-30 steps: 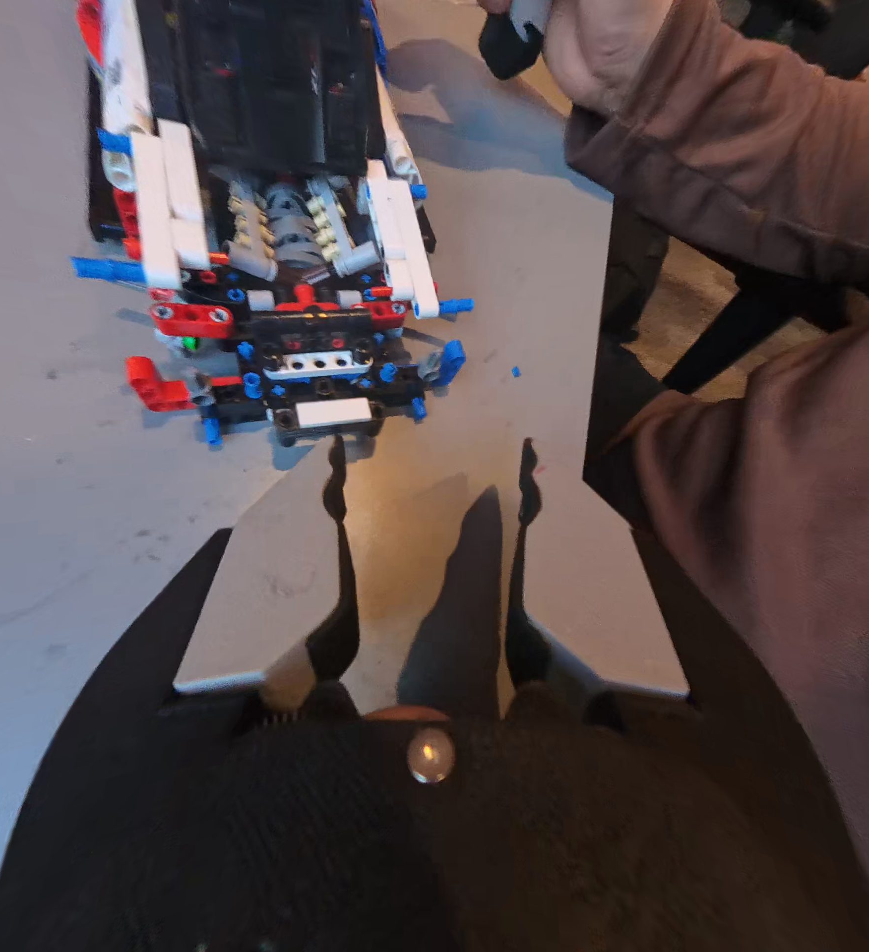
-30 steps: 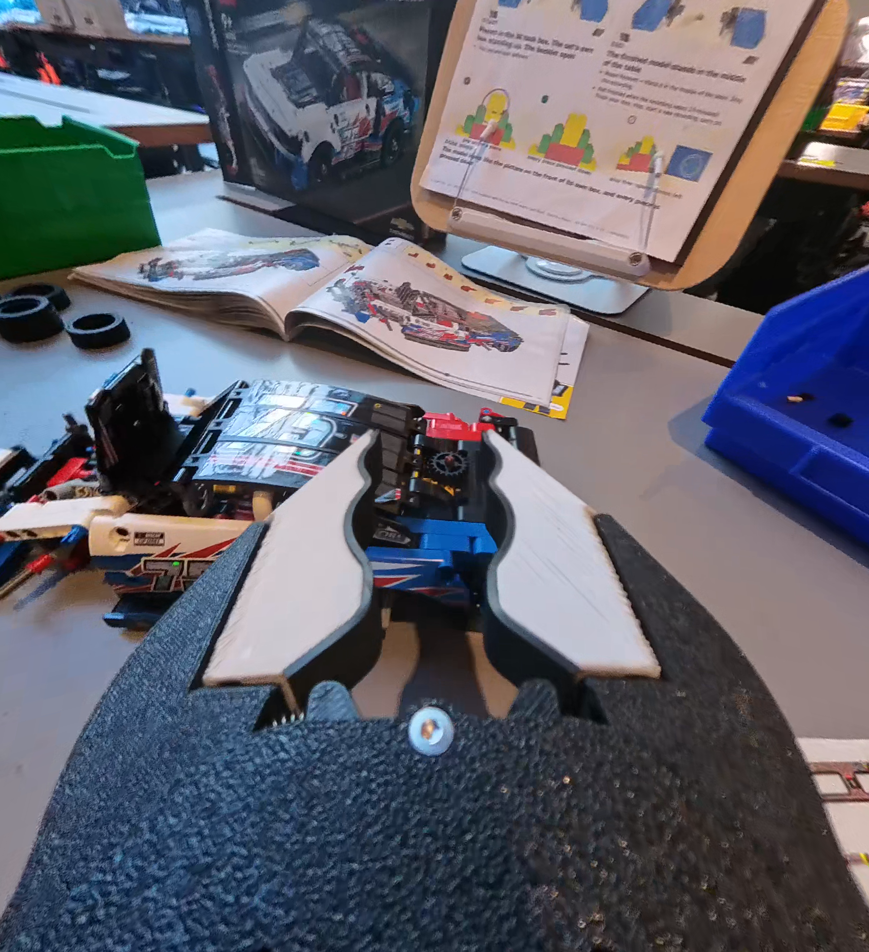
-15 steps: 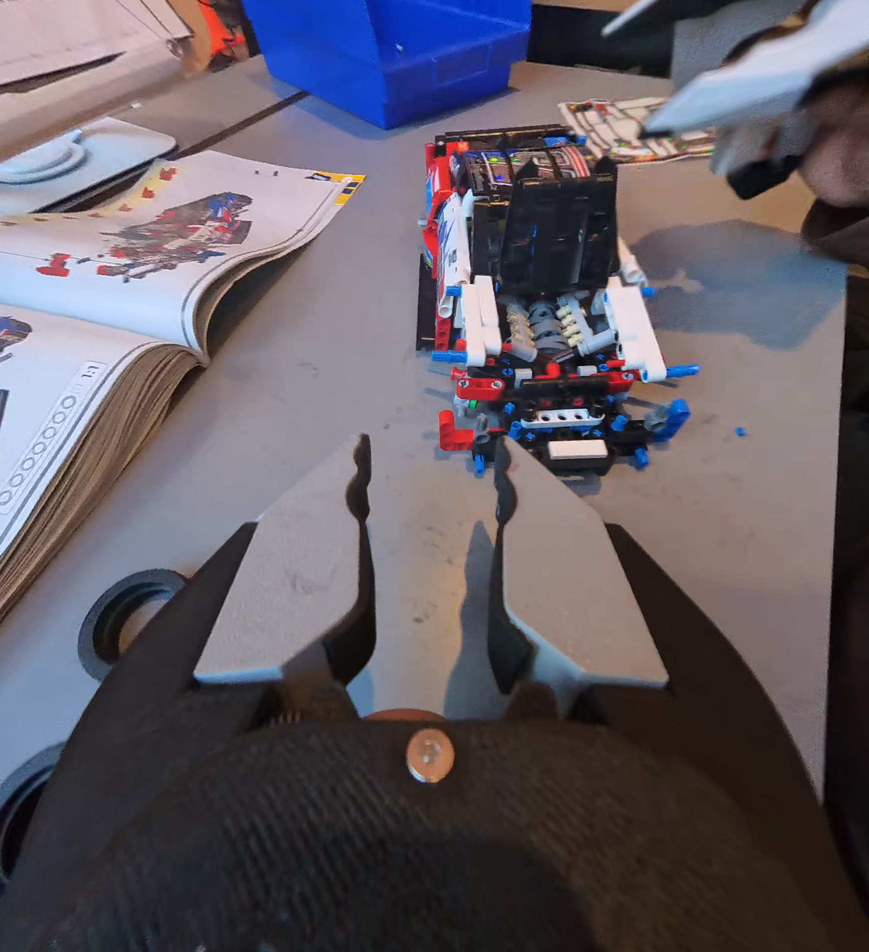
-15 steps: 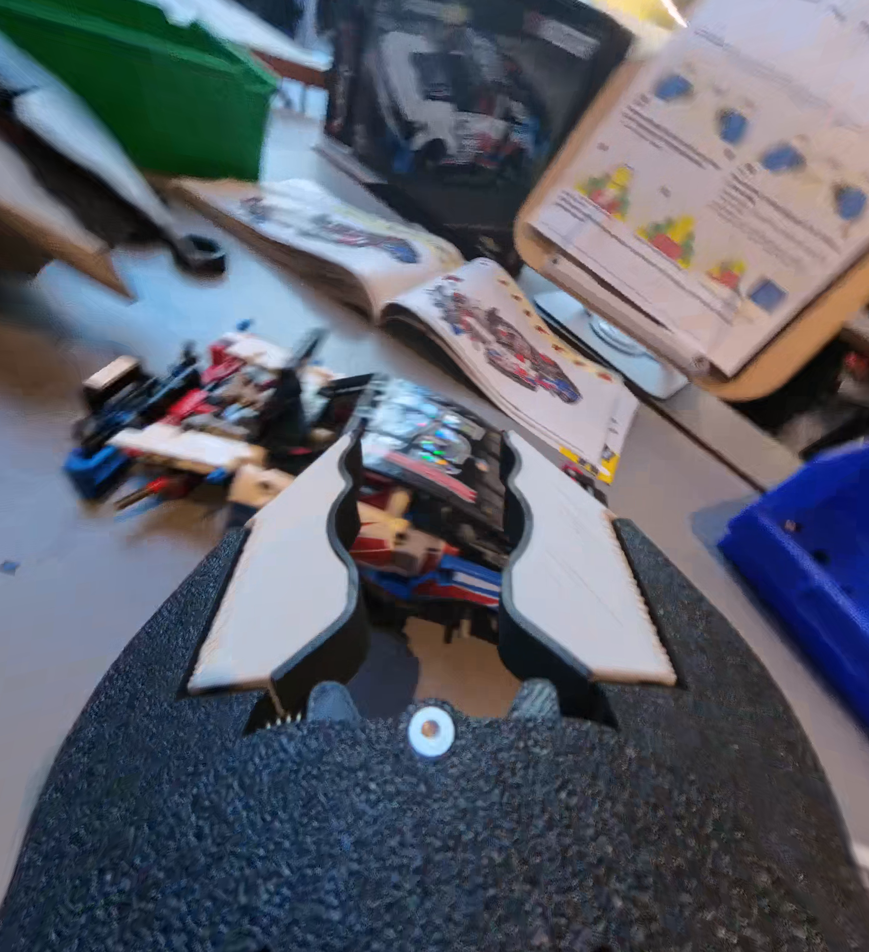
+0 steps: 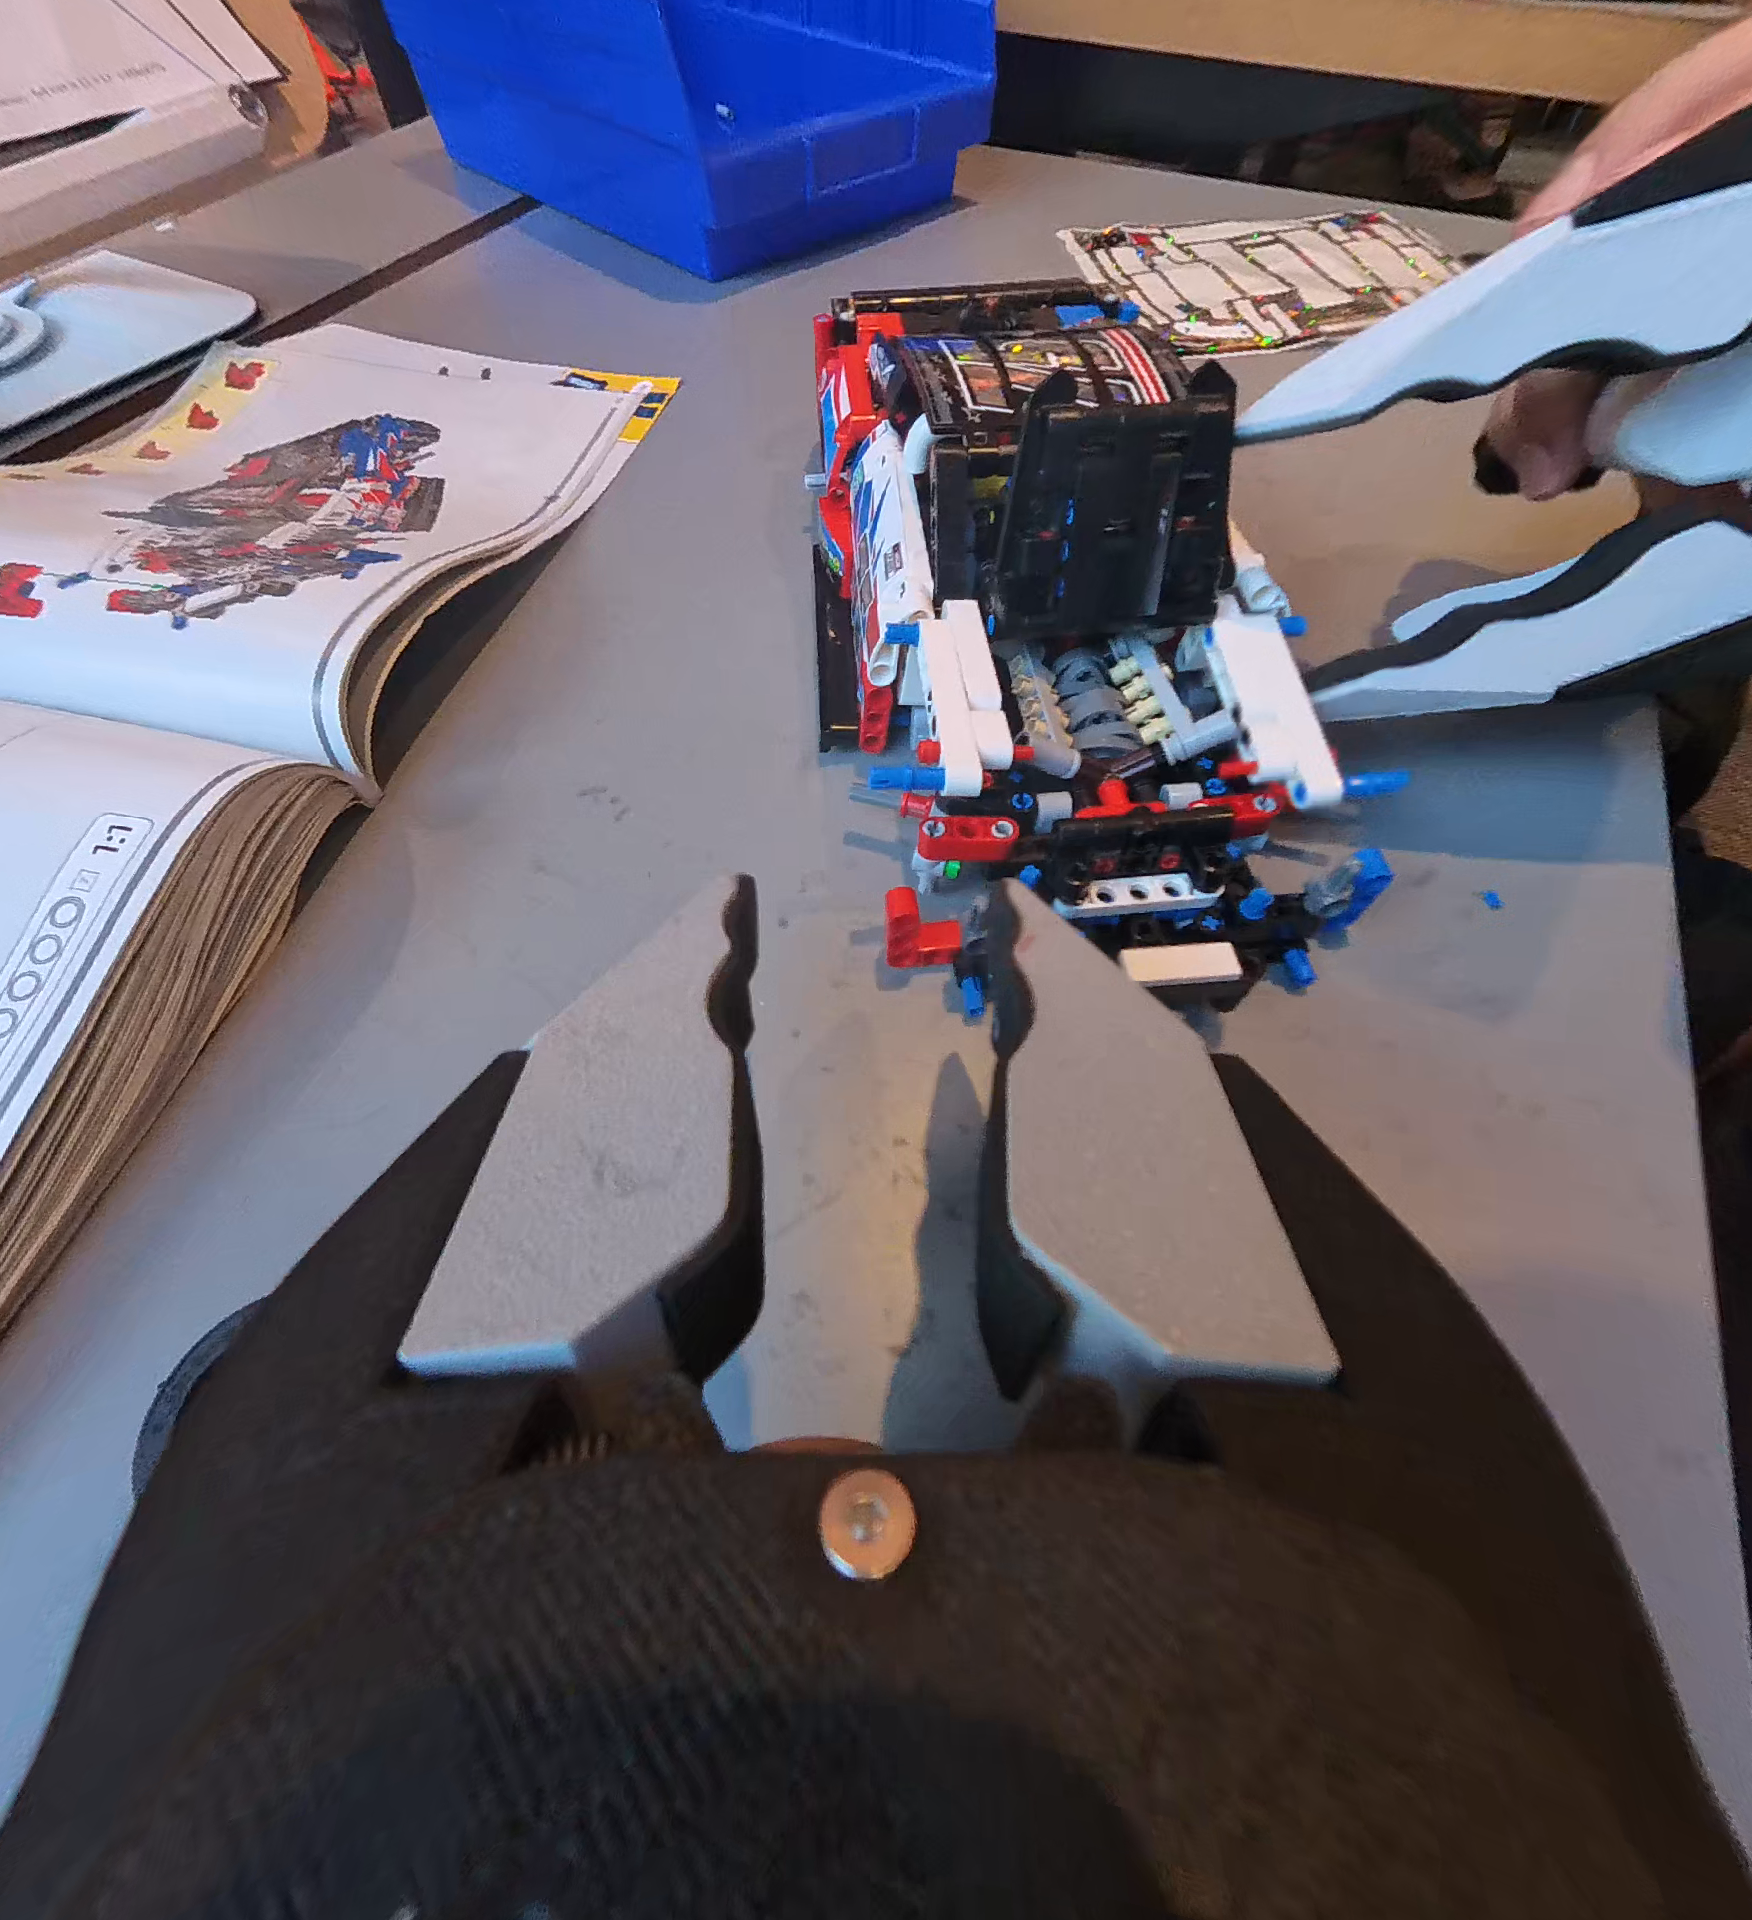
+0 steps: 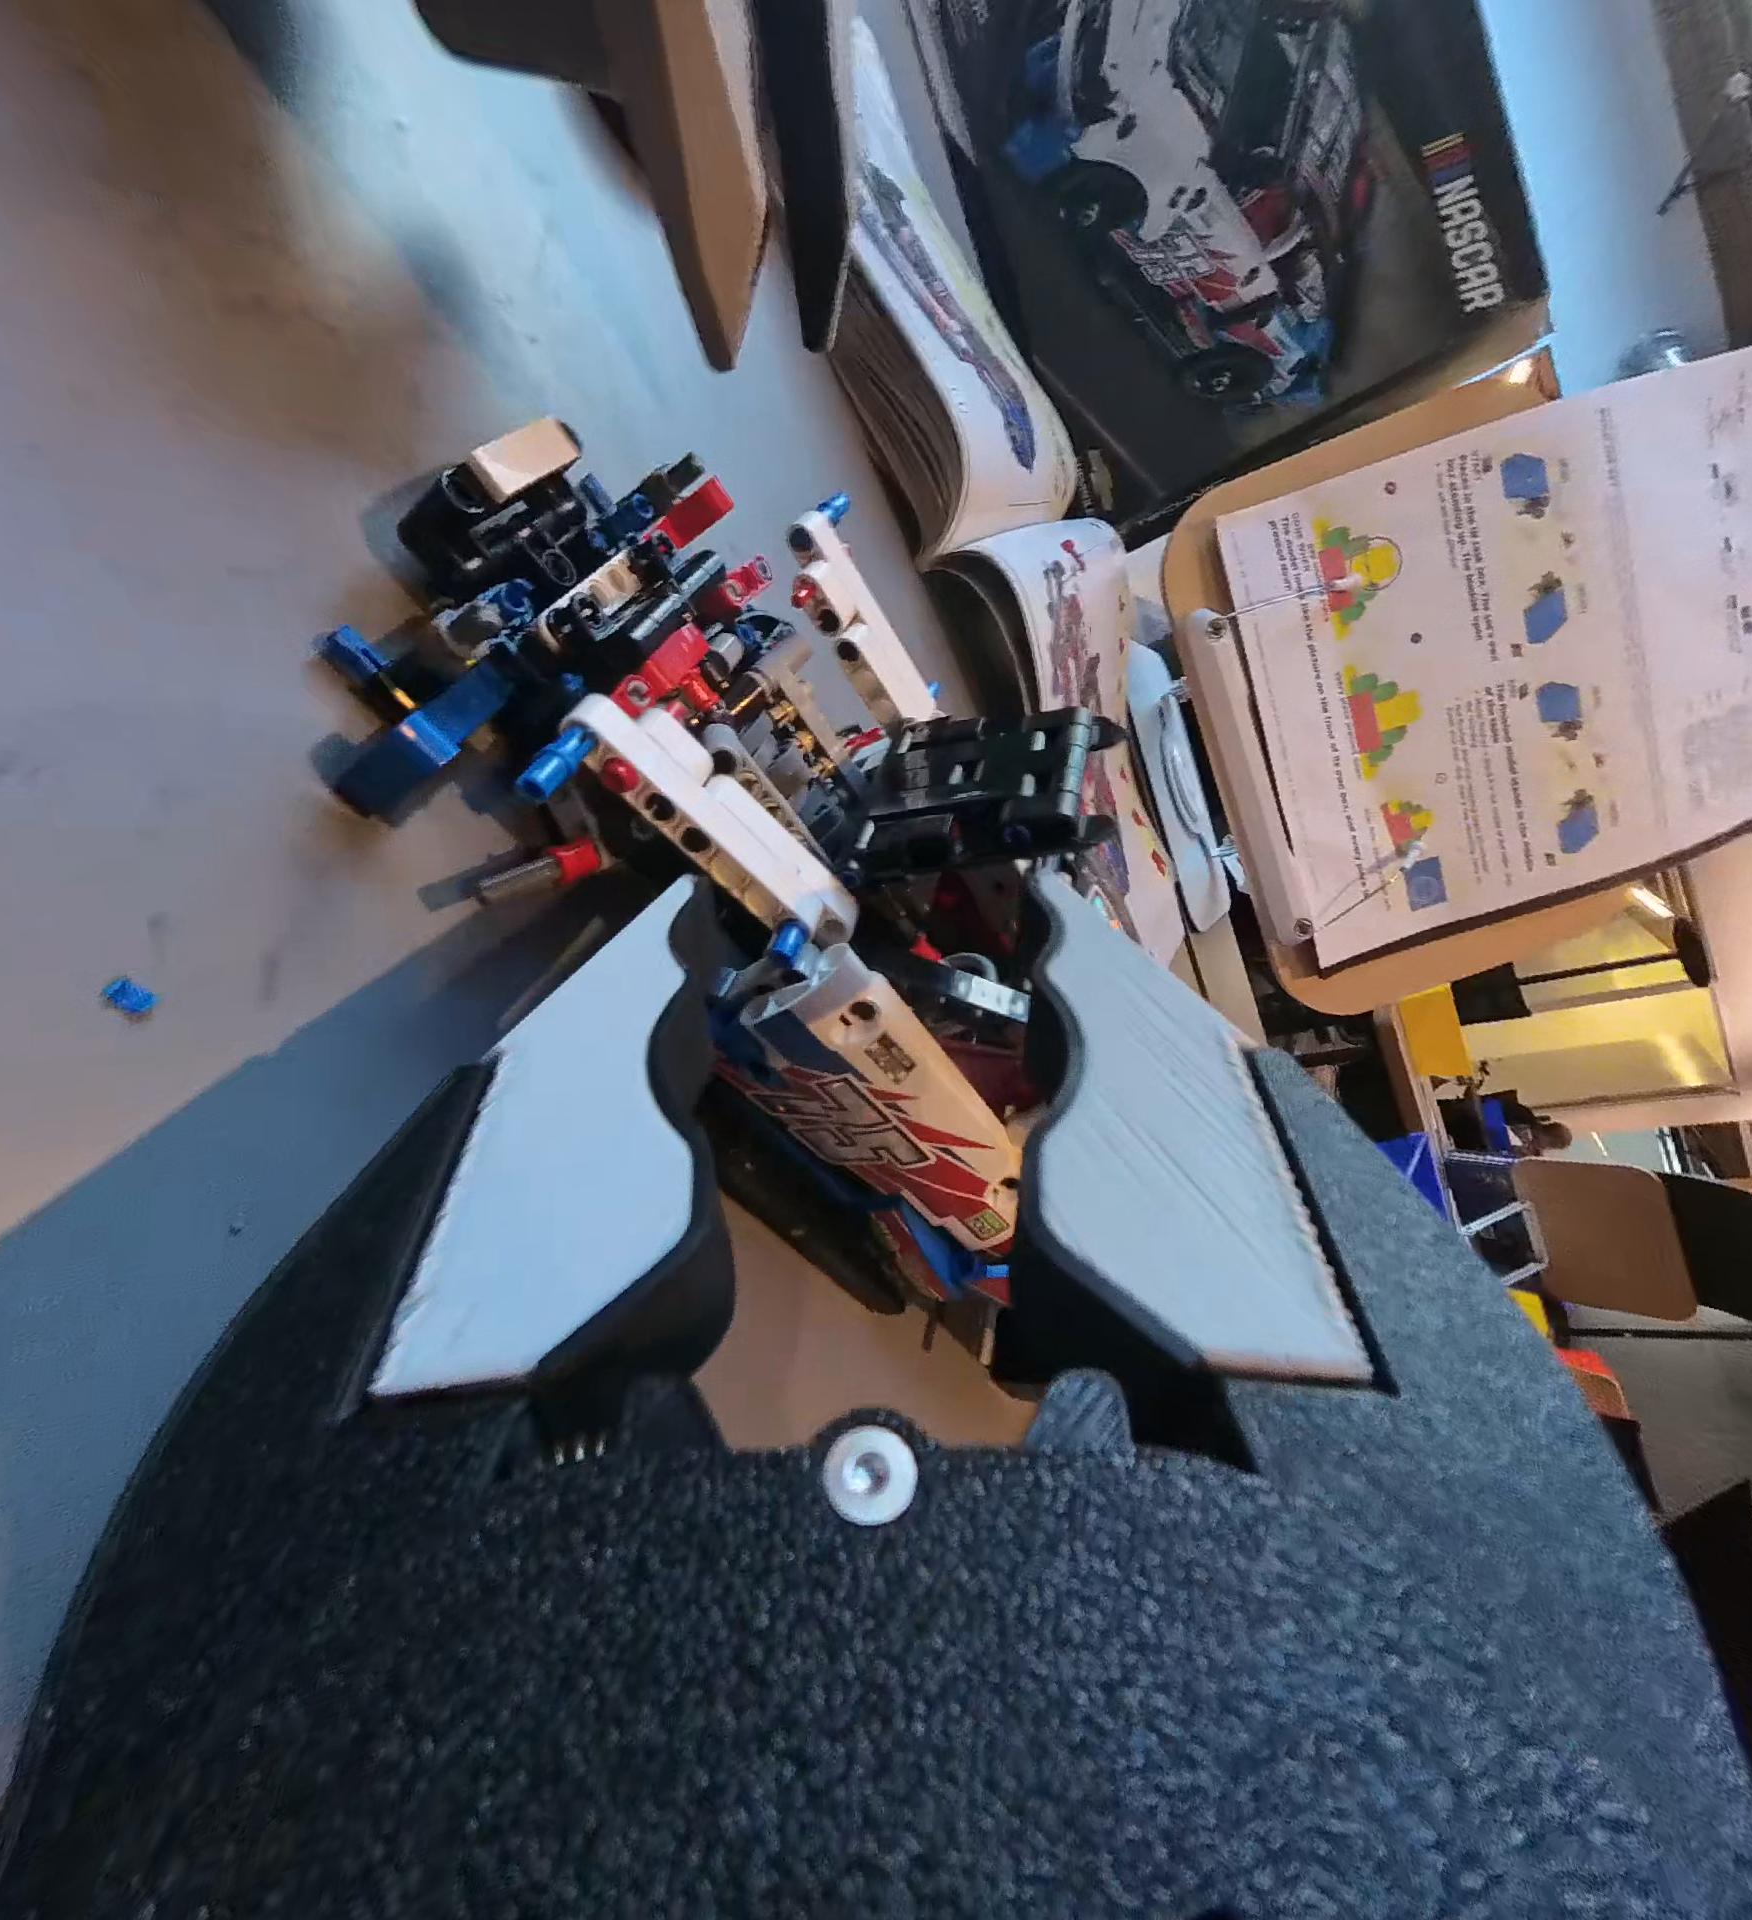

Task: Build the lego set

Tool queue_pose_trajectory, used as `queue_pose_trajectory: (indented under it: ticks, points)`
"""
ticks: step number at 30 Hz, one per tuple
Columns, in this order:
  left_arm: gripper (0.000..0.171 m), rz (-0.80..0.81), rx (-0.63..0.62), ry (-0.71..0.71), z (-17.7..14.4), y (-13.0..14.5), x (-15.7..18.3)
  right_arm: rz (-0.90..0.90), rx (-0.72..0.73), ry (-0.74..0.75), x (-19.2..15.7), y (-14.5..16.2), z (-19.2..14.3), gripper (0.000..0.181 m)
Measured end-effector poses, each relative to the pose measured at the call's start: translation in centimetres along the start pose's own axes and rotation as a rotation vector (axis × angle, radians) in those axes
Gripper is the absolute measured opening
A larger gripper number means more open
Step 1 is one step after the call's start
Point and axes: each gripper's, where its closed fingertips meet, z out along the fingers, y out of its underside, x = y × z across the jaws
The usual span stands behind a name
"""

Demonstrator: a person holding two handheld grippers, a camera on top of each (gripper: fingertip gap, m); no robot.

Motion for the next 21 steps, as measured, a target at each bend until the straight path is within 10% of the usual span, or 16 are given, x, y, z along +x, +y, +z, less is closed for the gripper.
queue_pose_trajectory:
  ticks: [21]
  points:
    - [0.043,0.001,0.043,-0.01,-0.5,-0.5,-0.1,0.393,0.238,-0.021,3.0,-0.1,-2.5,0.021]
